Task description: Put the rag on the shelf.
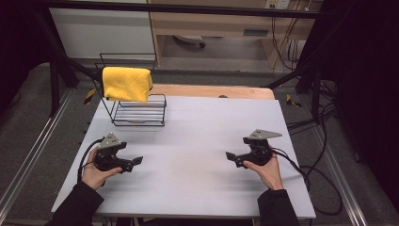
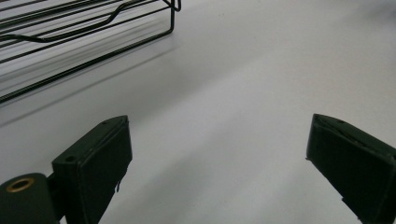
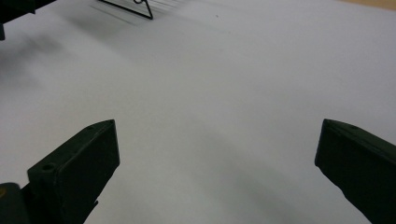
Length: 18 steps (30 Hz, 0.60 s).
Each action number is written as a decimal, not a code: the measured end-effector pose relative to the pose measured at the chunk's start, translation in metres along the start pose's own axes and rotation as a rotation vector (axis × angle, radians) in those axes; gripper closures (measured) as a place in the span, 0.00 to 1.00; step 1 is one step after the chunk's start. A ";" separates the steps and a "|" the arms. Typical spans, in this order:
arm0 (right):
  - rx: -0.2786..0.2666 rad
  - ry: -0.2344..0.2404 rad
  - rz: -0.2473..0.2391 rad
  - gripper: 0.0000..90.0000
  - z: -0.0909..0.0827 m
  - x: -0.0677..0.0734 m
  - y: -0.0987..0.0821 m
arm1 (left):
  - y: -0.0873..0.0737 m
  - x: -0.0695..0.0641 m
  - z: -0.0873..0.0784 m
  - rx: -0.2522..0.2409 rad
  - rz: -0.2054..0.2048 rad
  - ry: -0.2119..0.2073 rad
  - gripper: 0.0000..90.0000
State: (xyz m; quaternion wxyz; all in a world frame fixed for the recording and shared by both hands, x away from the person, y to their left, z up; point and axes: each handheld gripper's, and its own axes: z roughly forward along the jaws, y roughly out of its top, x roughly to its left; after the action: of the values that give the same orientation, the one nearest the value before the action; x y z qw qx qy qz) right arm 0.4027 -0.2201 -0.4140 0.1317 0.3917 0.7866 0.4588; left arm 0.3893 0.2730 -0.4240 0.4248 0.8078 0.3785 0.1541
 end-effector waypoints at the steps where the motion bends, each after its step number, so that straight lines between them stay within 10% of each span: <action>1: 0.002 -0.001 0.007 0.01 -0.004 -0.003 -0.006 | -0.001 0.000 0.001 0.000 0.003 -0.001 0.08; 18: 0.009 -0.013 0.066 0.01 -0.038 -0.027 -0.059 | -0.012 -0.002 0.001 0.004 0.029 -0.001 0.08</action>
State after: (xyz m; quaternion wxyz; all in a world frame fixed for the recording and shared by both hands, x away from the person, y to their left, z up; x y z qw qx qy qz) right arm 0.3696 -0.2796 -0.4456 0.1199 0.4210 0.7746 0.4566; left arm 0.3824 0.2750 -0.4338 0.4210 0.8141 0.3669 0.1593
